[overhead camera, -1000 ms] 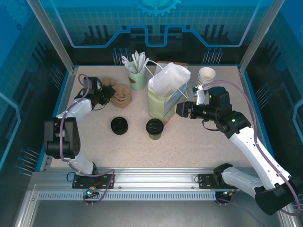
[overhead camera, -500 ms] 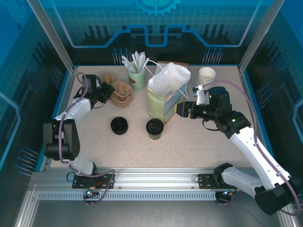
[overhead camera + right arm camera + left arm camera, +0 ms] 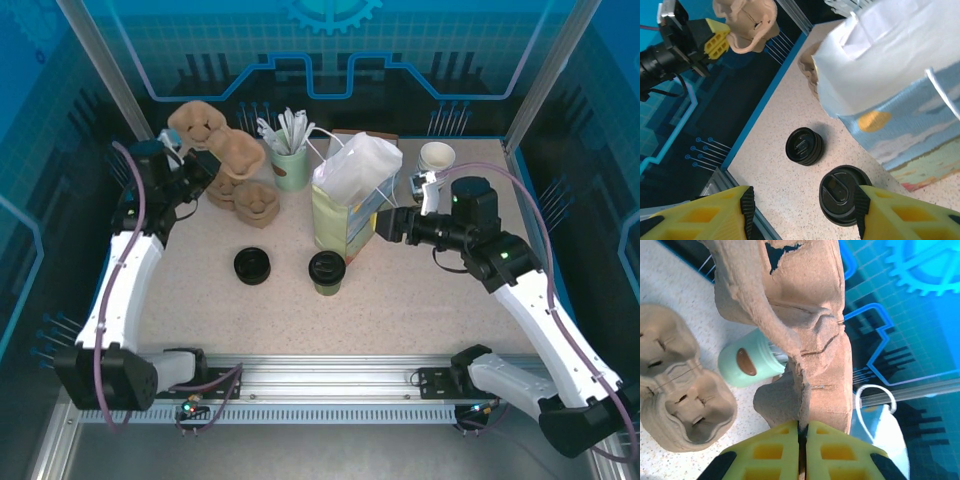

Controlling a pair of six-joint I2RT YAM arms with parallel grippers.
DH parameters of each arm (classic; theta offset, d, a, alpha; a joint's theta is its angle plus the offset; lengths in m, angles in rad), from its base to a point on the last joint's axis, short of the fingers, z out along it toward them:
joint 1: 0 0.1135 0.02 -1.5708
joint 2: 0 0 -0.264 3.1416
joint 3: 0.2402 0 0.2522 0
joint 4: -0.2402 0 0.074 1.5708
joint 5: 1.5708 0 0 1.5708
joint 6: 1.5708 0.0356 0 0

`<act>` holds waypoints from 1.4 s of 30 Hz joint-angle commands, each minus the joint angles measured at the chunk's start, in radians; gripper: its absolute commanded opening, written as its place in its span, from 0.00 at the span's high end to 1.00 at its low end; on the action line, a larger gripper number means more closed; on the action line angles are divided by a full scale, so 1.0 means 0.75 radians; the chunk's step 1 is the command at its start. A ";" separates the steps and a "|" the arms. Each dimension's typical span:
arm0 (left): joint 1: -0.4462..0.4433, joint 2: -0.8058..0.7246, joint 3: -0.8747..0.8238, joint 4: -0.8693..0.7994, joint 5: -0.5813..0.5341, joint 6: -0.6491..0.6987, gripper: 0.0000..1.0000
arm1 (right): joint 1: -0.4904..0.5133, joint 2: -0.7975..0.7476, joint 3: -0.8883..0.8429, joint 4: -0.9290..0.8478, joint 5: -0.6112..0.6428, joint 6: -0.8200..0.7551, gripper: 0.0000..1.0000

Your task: Pack the takeout coffee

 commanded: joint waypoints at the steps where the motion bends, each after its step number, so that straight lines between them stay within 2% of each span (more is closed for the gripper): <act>1: -0.049 -0.085 0.086 -0.124 0.023 0.128 0.90 | -0.027 -0.020 0.066 0.048 -0.070 -0.052 0.43; 3: -0.098 -0.113 0.131 -0.147 0.061 0.181 0.89 | -0.027 -0.018 0.086 0.080 -0.094 -0.063 0.43; 14: -0.391 -0.088 0.311 -0.165 0.495 0.429 0.89 | -0.025 0.088 0.257 0.181 -0.261 -0.116 0.43; 19: -0.441 -0.081 0.258 -0.026 0.696 0.399 0.90 | -0.018 0.115 0.314 0.188 -0.353 -0.147 0.43; 29: -0.549 -0.034 0.263 0.006 0.732 0.426 0.88 | 0.028 0.110 0.353 0.166 -0.421 -0.212 0.48; 37: -0.579 0.006 0.288 -0.009 0.733 0.443 0.88 | 0.047 0.125 0.376 0.151 -0.453 -0.225 0.60; 42: -0.592 0.015 0.294 -0.006 0.731 0.451 0.88 | 0.064 0.131 0.380 0.132 -0.442 -0.239 0.63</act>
